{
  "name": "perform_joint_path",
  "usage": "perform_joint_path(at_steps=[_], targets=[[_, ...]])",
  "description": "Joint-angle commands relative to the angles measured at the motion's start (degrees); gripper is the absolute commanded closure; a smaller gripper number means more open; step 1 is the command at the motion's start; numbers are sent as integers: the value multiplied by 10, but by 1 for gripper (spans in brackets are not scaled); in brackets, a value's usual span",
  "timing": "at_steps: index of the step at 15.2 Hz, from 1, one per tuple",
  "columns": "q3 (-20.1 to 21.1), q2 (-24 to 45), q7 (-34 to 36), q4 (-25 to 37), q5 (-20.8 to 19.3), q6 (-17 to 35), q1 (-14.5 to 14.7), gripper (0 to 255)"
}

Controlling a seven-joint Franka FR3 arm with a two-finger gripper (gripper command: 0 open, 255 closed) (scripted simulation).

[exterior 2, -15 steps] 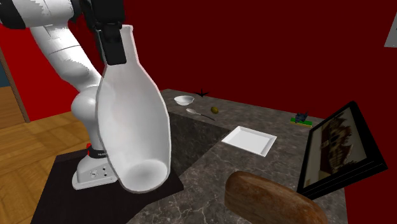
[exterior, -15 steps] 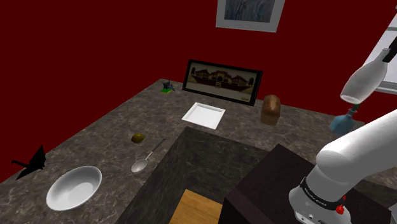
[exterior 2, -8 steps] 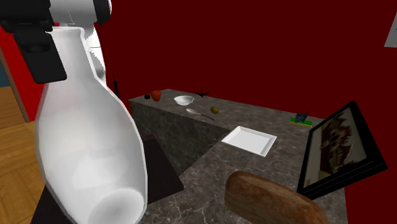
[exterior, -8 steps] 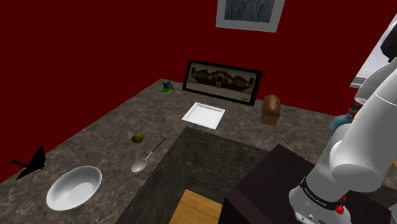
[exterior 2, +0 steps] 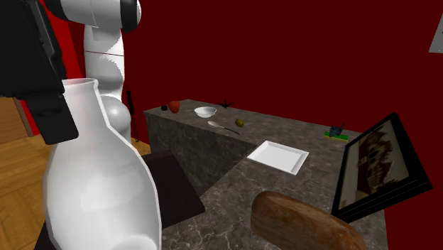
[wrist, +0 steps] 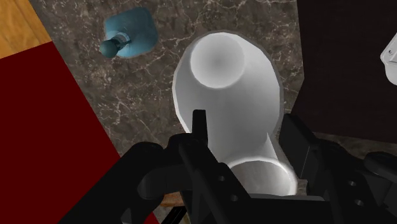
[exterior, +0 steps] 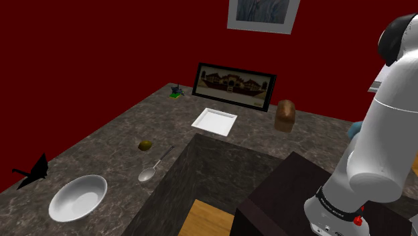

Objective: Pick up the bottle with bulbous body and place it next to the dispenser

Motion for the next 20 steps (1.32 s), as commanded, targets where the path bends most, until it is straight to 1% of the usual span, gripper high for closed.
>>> perform_joint_path(at_steps=[1, 10, 20], targets=[[-9, 11, -9, -19, 10, 14, 4, 255], [-29, 42, -35, -103, 37, 80, 18, 255], [-22, 48, -46, -182, 47, 155, 23, 255]])
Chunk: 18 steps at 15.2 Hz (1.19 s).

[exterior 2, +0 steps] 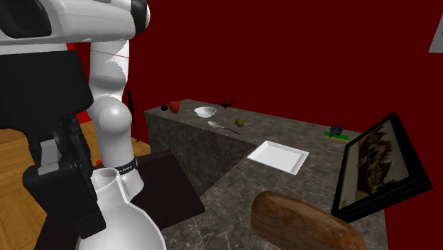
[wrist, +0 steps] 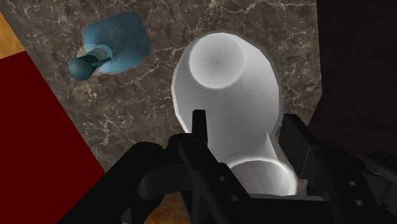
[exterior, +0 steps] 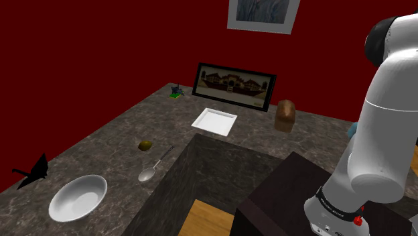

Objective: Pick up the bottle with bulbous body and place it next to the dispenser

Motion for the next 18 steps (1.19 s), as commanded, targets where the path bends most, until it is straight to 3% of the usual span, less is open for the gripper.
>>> perform_joint_path(at_steps=[1, 11, 18], targets=[[2, 0, -2, -14, 1, 15, 0, 255], [37, -23, 5, -79, -11, 95, -13, 255], [81, -62, 27, -118, -43, 155, -37, 255]])
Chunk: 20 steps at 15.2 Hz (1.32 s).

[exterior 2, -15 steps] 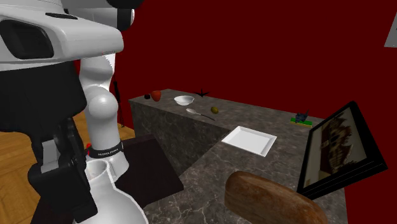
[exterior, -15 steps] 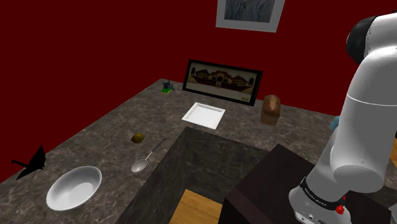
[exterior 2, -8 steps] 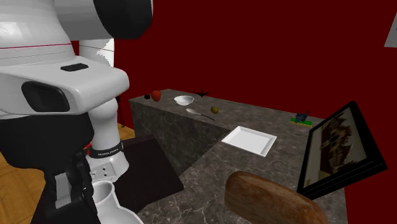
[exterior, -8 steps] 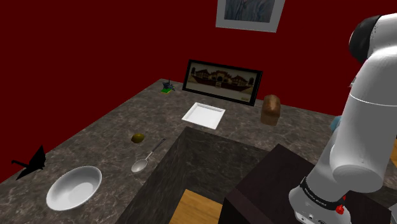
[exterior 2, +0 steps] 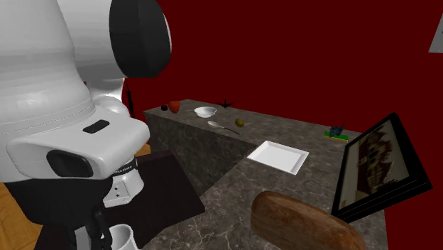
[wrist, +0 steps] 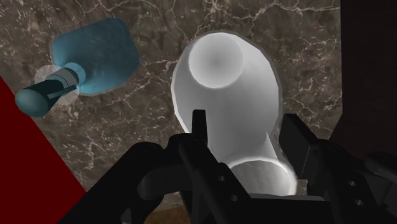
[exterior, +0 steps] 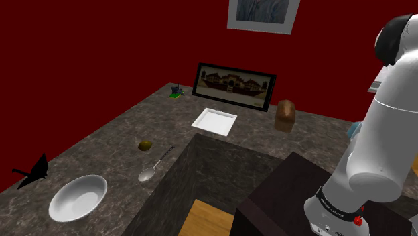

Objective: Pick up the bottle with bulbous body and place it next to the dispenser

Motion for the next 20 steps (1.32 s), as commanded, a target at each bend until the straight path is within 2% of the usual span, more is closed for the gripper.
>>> perform_joint_path(at_steps=[1, 4, 6, 8, 11, 12, 19, 20], targets=[[22, -22, 15, -9, -20, 21, -14, 255], [51, -57, 41, -24, -57, 48, -32, 255], [67, -96, 72, -34, -100, 67, -38, 255], [60, -136, 106, -42, -148, 82, -24, 255], [26, -172, 135, -53, -190, 103, 16, 255], [19, -176, 139, -54, -195, 106, 23, 255], [19, -176, 139, -54, -195, 106, 23, 255], [19, -176, 139, -54, -195, 106, 23, 0]])
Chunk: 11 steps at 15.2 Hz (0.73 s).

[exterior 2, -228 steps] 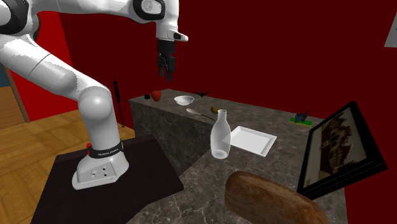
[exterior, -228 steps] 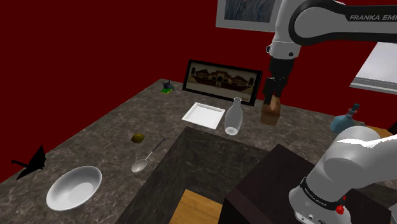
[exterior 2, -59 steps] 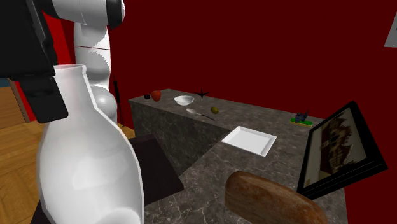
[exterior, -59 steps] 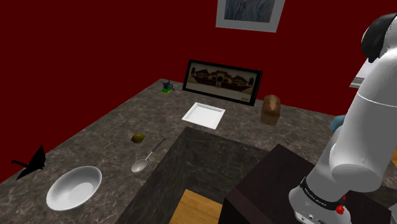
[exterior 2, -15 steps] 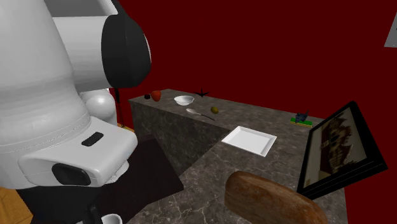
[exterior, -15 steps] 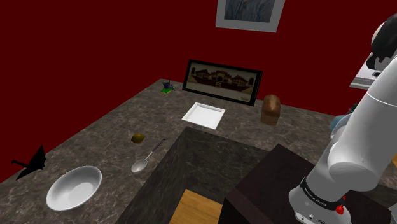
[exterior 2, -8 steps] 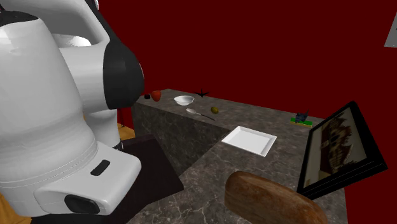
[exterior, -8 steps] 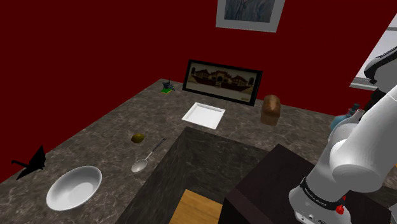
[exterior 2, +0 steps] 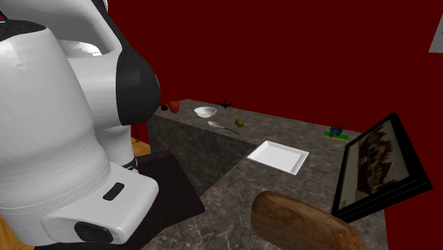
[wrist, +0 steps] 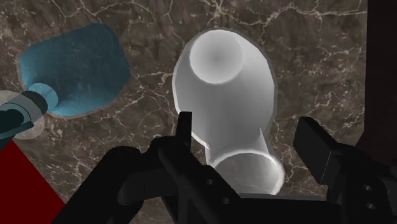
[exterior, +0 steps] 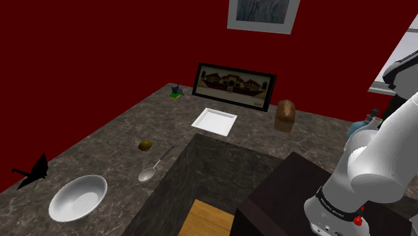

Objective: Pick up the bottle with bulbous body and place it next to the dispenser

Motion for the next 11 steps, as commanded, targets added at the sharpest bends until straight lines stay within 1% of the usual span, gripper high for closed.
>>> perform_joint_path(at_steps=[1, 5, 6, 7, 8, 9, 10, 11], targets=[[0, 0, 0, 0, 0, 0, 0, 0], [0, 0, 0, 0, 0, 0, 0, 0], [26, 26, -23, 9, 32, -17, -30, 0], [55, 63, -54, 19, 74, -35, -66, 0], [69, 127, -107, 31, 147, -59, -97, 0], [57, 171, -143, 42, 195, -82, -99, 0], [42, 154, -129, 42, 176, -79, -79, 0], [51, 162, -136, 42, 185, -80, -90, 0]])
